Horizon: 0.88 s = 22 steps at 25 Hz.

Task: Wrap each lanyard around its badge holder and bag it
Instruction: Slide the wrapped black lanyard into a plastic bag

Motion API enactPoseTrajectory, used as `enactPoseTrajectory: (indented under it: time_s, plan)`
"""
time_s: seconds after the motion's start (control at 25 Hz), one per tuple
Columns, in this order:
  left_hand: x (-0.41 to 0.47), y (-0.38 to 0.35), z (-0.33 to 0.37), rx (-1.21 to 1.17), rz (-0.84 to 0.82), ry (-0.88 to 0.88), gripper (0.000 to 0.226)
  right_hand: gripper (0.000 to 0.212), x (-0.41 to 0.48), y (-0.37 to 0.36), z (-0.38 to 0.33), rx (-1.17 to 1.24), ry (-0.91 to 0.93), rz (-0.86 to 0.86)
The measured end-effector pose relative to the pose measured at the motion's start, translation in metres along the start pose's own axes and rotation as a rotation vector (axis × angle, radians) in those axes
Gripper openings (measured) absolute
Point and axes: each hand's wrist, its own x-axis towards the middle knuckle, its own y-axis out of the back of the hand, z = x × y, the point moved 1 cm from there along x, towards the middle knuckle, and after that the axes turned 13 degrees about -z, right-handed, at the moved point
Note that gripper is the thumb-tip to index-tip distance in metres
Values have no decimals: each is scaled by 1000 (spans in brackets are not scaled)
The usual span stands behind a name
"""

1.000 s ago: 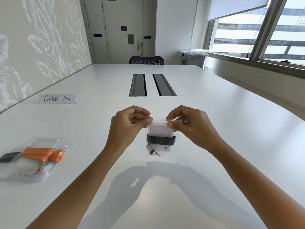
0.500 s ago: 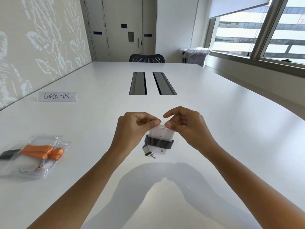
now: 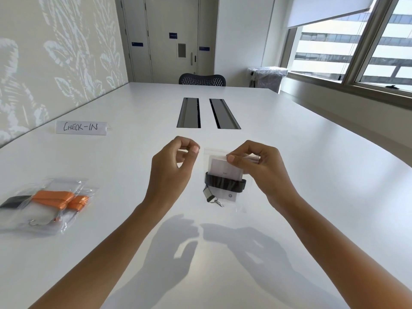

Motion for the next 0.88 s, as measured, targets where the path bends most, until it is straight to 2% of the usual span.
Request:
enactPoseTrajectory:
  time_s: [0.12,0.36,0.6,0.88]
  plan:
    - [-16,6,-16,100,-48,53,11,9,0,0,2,42,-27,11]
    - [-65,35,-66,368,-149,241,15,6,1,-19,20,220,-177,-100]
    - [-99,67,-70,498,-82,294,17,4,14,-68,27,324,-239,-219]
    - [-138,102,-60,515,157,416,18,4,38,-134,10,442,-282,-351]
